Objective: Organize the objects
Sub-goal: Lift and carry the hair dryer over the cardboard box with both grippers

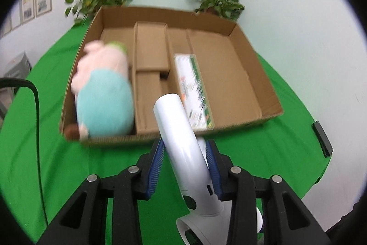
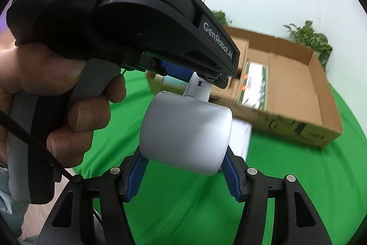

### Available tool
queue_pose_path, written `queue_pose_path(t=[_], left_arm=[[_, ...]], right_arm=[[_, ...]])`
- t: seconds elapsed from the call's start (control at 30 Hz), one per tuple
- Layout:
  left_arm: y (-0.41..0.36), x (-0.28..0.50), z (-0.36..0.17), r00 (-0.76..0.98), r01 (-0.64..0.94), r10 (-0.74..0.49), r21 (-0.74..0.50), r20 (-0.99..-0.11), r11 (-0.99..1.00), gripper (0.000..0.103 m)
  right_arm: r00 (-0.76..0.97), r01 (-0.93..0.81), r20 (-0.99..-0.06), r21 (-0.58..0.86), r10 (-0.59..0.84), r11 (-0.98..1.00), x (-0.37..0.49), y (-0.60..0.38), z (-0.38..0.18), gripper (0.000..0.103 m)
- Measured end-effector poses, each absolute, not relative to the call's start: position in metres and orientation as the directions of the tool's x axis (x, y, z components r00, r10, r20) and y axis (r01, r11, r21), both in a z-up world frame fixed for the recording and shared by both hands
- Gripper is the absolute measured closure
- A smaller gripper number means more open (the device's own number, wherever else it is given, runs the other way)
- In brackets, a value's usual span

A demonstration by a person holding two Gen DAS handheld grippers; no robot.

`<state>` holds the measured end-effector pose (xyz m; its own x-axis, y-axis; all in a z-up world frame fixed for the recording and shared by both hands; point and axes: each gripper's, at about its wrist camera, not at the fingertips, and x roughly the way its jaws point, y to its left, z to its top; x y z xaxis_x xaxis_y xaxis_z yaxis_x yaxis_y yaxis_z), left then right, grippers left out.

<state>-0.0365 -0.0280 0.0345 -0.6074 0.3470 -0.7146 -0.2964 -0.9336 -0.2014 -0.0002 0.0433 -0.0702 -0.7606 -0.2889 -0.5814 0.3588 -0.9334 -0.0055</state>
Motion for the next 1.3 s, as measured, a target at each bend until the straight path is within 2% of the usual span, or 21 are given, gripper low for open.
queue_pose_path(t=[0.2,0.43,1.0,1.3], left_arm=[[-0.001,-0.056,0.072,-0.652,-0.357,0.357,-0.145,-0.669,-0.923,0.066],[0.022,-0.081,0.101,-0.661,-0.408,0.395,-0.135,-0.638,-0.903,0.066],[0.052,-0.117,0.125,-0.691,-0.42,0.39,-0.101,-0.608,-0.902,0.067],[0.056,-0.158,0.122,-0.632,-0.426,0.406,-0.142,-0.66,-0.893,0.066]], right_arm=[[-0.818,0.308,-0.513,-0.009,-0.26,-0.951,-0.03,0.064,-0.037,0.045],[-0.859,0.26,-0.459,-0.015,-0.225,-0.965,-0.051,0.087,-0.006,0.045],[-0.859,0.241,-0.465,0.0,-0.213,-0.971,-0.088,0.101,0.027,0.045],[-0.832,0.251,-0.5,0.047,-0.24,-0.967,-0.123,0.107,0.032,0.045]])
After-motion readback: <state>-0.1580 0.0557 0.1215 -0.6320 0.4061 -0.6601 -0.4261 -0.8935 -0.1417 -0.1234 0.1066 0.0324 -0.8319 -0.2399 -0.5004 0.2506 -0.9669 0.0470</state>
